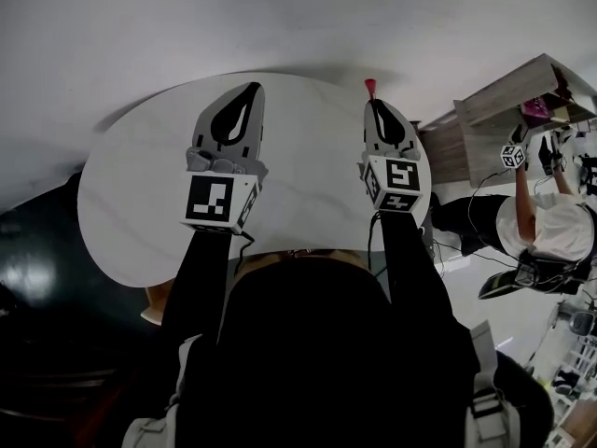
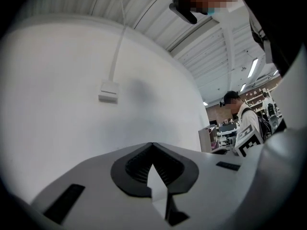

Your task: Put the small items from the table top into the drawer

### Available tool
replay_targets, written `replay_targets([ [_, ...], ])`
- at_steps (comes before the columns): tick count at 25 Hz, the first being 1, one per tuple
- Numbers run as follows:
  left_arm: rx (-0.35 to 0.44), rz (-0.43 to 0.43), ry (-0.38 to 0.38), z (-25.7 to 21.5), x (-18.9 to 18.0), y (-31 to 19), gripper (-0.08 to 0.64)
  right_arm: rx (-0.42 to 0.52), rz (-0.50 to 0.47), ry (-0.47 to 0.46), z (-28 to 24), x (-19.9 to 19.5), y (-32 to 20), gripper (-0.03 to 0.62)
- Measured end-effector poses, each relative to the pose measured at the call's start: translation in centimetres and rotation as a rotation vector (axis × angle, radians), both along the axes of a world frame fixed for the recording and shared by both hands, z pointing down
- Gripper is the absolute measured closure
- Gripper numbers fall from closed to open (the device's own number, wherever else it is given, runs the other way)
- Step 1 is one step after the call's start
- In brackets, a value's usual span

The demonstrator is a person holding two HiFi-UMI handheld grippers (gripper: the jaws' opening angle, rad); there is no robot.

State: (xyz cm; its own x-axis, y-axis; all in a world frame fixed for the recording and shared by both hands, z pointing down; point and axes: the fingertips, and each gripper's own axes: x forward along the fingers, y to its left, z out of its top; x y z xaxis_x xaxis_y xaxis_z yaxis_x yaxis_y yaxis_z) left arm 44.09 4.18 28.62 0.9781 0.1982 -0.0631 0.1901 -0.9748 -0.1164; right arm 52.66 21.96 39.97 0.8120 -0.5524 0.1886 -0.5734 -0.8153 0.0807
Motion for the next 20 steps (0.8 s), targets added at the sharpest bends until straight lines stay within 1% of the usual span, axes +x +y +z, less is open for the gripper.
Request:
replay_targets([
  [5, -0.006, -0.007, -0.001, -0.3, 0.5, 0.3, 0.546, 0.094, -0.017, 0.185, -6.2, -0.8, 0.3, 0.529],
  [7, 0.001, -0.01, -0.003, -0.3, 0.6, 0.5, 0.546, 0.128, -0.011, 0.231, -7.9, -1.2, 0.6, 0.529],
  [16, 0.002, -0.036, -0.017, -0.2, 0.2, 0.1, 0.546, 0.121, -0.045, 0.229, -8.4, -1.6, -0.1, 0.529],
  [20, 0.01, -0.087, -0.028, 0.1, -0.8, -1.5, 0.546, 0.134, -0.1, 0.227, -8.6, -1.8, -2.2, 0.529],
])
